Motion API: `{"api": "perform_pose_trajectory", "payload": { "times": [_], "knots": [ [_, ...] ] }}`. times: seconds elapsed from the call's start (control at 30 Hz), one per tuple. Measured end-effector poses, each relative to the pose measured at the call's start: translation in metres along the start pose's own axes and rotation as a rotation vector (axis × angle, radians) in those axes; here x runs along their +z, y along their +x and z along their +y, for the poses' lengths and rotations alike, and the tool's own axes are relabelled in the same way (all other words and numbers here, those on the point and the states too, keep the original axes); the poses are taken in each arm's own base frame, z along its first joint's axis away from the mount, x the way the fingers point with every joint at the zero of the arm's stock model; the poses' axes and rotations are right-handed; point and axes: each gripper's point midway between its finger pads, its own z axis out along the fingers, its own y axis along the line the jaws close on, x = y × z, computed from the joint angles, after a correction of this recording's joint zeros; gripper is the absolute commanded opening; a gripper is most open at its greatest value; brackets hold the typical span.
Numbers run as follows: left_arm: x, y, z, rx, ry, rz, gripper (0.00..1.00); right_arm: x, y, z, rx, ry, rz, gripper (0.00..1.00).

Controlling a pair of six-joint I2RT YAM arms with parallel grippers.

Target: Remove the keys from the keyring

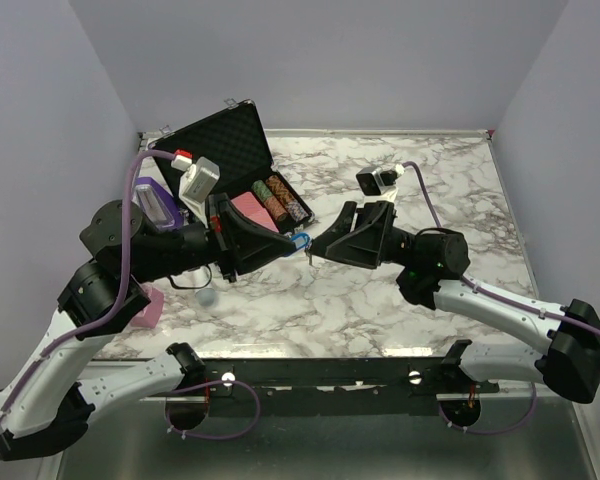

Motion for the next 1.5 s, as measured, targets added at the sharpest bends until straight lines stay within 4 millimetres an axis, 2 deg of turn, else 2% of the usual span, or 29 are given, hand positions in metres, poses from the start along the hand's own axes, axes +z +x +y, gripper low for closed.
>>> {"api": "perform_pose_trajectory", "payload": {
  "times": [0.5, 0.8, 1.0, 1.23, 1.5],
  "knots": [
    [-0.006, -0.005, -0.001, 0.004, -0.015, -0.031, 0.00, 0.007, -0.001, 0.007, -0.003, -0.023, -0.004, 0.52],
    [-0.006, -0.009, -0.003, -0.006, -0.012, -0.047, 0.00, 0.009, 0.001, 0.002, -0.011, -0.012, 0.001, 0.70],
    [-0.007, -0.014, -0.007, -0.007, 0.002, -0.067, 0.00, 0.010, 0.000, -0.004, -0.015, -0.009, -0.005, 0.71],
    [-0.008, -0.025, -0.016, -0.004, 0.035, -0.113, 0.00, 0.011, 0.000, -0.021, 0.030, 0.000, -0.010, 0.73],
    [-0.004, -0.033, -0.020, -0.003, 0.065, -0.155, 0.00, 0.018, -0.003, -0.017, 0.083, -0.019, -0.025, 0.73]
  ]
}}
